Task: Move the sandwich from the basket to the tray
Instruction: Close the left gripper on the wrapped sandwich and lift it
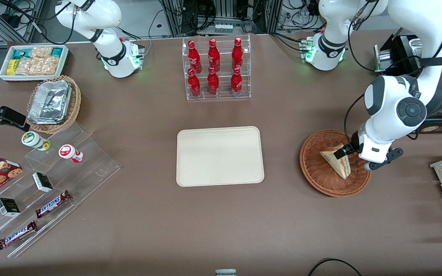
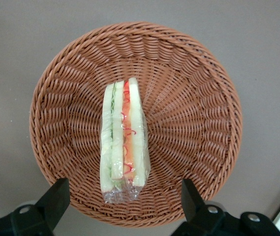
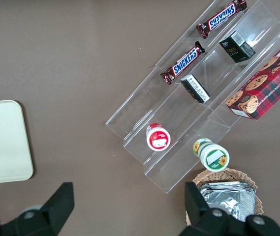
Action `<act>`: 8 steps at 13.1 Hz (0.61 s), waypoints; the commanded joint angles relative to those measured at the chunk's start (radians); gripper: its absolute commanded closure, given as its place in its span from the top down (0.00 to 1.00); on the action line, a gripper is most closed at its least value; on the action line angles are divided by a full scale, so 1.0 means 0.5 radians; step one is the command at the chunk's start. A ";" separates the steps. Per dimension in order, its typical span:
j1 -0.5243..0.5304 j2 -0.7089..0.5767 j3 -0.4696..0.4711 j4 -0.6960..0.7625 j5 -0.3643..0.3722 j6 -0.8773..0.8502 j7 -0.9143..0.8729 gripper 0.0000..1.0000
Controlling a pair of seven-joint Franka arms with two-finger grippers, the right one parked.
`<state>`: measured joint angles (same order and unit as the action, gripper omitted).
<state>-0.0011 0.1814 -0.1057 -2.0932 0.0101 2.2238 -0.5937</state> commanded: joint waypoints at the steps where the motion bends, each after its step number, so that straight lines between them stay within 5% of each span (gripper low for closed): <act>1: 0.024 -0.001 -0.006 -0.114 0.023 0.160 -0.055 1.00; 8: 0.027 0.146 -0.003 -0.189 0.017 0.357 -0.061 1.00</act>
<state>0.0095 0.2330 -0.1049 -2.1849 0.0101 2.3668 -0.6012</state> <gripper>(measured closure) 0.000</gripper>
